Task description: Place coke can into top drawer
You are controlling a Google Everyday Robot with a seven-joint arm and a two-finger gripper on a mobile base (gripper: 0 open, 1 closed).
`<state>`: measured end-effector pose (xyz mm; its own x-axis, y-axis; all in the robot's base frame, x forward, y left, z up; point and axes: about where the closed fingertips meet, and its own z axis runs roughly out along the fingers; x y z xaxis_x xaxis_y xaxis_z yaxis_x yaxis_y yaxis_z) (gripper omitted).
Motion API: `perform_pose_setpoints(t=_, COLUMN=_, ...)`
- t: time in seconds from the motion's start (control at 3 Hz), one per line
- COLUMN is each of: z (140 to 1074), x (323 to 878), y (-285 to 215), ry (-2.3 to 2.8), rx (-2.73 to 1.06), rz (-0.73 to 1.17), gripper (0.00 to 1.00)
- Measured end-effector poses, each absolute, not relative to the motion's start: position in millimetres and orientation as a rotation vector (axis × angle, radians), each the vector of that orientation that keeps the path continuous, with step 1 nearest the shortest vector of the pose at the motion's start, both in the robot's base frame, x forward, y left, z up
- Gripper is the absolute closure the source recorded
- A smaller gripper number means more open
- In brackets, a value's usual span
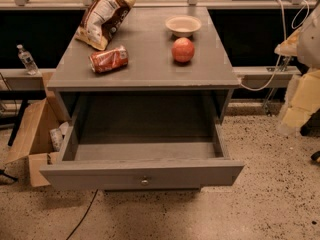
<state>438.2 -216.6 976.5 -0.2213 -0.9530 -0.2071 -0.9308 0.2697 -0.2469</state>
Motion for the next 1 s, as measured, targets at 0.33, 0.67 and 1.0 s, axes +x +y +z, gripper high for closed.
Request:
perform_pose_setpoints(t=0.33, z=977, x=438, y=-217, ry=2.231, rx=-1.724, rz=-0.1, gripper=0.0)
perform_pose_setpoints(t=0.67, z=978, x=443, y=-211, ry=2.205, rx=-1.724, rz=-0.093, gripper=0.0)
perform_pose_setpoints(t=1.0, z=974, x=475, y=-176, ry=2.072, rx=-1.779, rz=-0.017, gripper=0.0)
